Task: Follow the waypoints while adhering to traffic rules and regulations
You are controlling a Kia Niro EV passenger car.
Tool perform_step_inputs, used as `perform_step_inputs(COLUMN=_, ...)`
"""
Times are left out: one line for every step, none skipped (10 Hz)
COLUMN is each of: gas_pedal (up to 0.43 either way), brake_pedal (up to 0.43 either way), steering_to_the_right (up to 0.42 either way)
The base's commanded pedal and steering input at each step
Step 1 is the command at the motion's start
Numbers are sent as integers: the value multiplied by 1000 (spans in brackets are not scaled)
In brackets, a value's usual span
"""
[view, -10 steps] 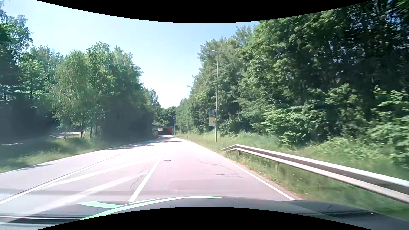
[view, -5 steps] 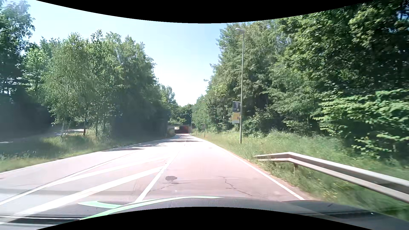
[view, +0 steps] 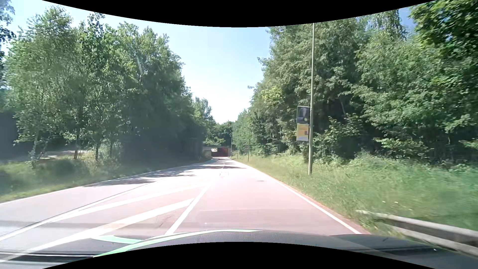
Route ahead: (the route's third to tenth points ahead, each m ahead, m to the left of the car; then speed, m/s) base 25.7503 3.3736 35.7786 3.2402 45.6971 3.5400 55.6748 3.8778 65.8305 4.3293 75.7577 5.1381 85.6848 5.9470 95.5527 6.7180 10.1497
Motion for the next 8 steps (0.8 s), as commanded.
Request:
perform_step_inputs(gas_pedal=209, brake_pedal=0, steering_to_the_right=-9)
perform_step_inputs(gas_pedal=209, brake_pedal=0, steering_to_the_right=-10)
perform_step_inputs(gas_pedal=197, brake_pedal=0, steering_to_the_right=-9)
perform_step_inputs(gas_pedal=197, brake_pedal=0, steering_to_the_right=-8)
perform_step_inputs(gas_pedal=197, brake_pedal=0, steering_to_the_right=-9)
perform_step_inputs(gas_pedal=189, brake_pedal=0, steering_to_the_right=-9)
perform_step_inputs(gas_pedal=177, brake_pedal=0, steering_to_the_right=-9)
perform_step_inputs(gas_pedal=177, brake_pedal=0, steering_to_the_right=-9)
